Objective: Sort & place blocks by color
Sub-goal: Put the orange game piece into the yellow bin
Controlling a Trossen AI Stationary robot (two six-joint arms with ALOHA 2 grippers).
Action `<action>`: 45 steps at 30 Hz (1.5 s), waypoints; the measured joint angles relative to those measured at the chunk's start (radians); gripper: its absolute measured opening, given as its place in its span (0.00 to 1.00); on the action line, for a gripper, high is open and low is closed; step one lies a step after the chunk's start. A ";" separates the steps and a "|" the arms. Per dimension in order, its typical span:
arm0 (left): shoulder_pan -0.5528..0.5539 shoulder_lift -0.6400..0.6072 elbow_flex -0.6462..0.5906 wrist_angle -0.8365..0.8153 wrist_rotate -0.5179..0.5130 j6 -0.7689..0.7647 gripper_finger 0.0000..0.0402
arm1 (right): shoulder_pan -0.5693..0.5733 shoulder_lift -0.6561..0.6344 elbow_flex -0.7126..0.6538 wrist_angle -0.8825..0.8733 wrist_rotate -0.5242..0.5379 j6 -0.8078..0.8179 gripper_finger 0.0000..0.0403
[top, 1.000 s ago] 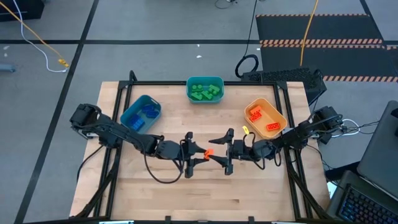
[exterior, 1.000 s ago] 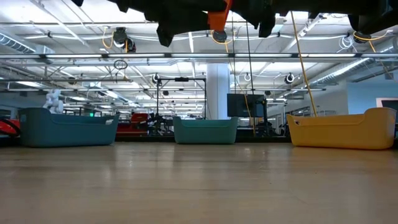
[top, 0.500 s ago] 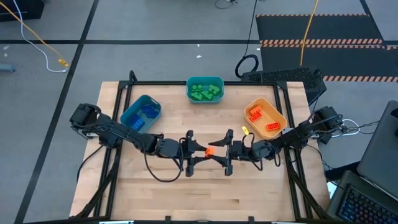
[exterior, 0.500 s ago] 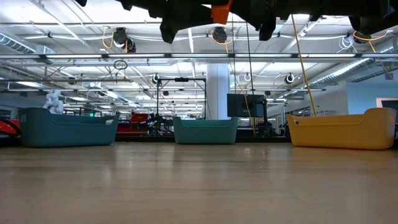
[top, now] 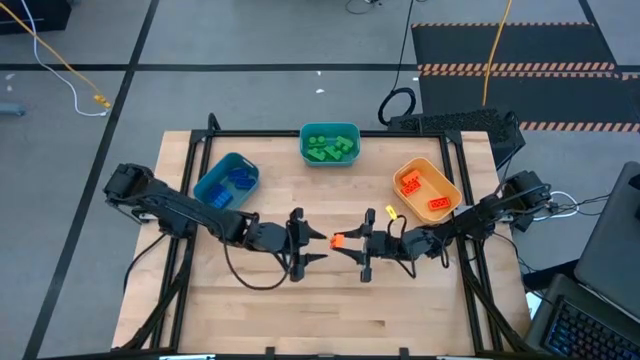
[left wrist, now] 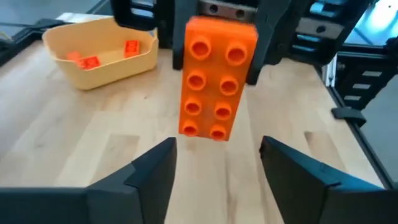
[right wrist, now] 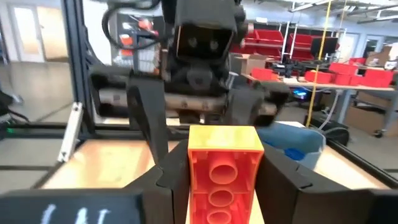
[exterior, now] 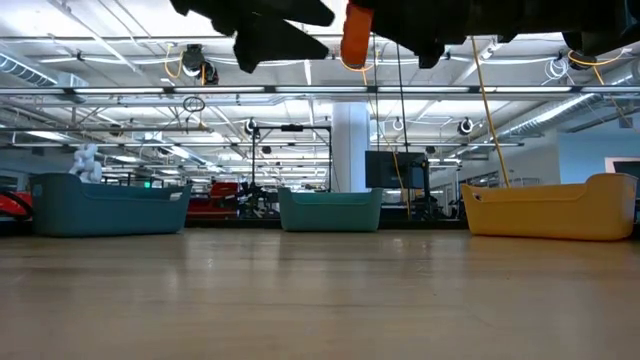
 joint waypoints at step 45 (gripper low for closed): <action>-0.321 -0.164 0.000 -0.382 -0.026 -0.230 0.35 | -0.060 -0.590 -0.358 -0.886 0.953 0.529 0.31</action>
